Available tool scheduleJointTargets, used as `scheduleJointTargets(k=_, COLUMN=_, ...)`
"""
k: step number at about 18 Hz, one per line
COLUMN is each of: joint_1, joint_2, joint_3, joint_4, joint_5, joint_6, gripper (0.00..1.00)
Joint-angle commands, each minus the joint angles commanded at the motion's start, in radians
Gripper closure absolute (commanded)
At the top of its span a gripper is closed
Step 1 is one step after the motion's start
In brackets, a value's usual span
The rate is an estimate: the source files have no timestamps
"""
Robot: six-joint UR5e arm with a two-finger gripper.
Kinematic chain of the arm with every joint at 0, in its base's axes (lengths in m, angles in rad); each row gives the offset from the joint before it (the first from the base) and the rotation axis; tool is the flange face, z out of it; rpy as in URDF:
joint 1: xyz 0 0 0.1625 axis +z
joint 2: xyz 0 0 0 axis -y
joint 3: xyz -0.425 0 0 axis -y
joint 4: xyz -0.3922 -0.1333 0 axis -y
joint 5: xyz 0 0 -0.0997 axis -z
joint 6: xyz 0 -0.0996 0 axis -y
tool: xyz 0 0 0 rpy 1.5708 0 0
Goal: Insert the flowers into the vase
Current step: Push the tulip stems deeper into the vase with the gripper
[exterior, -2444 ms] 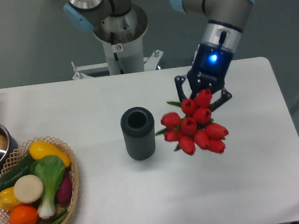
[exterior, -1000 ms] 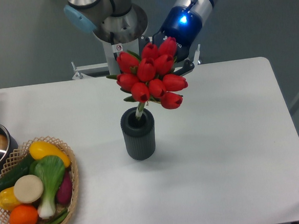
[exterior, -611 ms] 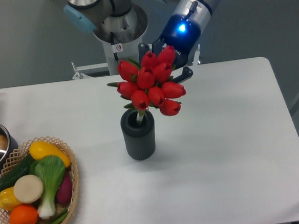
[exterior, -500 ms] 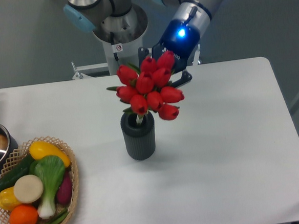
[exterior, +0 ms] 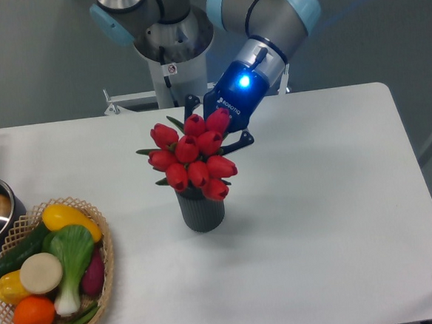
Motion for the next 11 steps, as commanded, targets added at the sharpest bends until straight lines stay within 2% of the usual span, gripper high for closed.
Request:
scheduleJointTargets(k=3, joint_1=0.012, joint_2=-0.003, joint_3=-0.017, joint_4=-0.002, joint_5=0.002, joint_6=0.026, gripper=0.95)
scheduleJointTargets(k=4, joint_1=0.02, joint_2=-0.002, joint_3=-0.029, joint_4=-0.002, joint_5=0.002, joint_6=0.038, gripper=0.9)
scheduleJointTargets(k=5, joint_1=0.026, joint_2=-0.002, joint_3=-0.041, joint_4=-0.002, joint_5=0.002, joint_6=0.054, gripper=0.8)
scheduleJointTargets(k=7, joint_1=0.038, joint_2=-0.003, joint_3=-0.067, joint_4=-0.002, joint_5=0.003, joint_6=0.1, gripper=0.75)
scheduleJointTargets(k=8, joint_1=0.046, joint_2=-0.005, joint_3=-0.075, joint_4=-0.002, joint_5=0.003, joint_6=0.115, gripper=0.69)
scheduleJointTargets(k=10, joint_1=0.058, joint_2=-0.005, joint_3=-0.086, joint_4=-0.002, joint_5=0.006, joint_6=0.121, gripper=0.65)
scheduleJointTargets(k=11, joint_1=0.058, joint_2=-0.006, joint_3=-0.087, joint_4=-0.003, joint_5=0.006, joint_6=0.121, gripper=0.56)
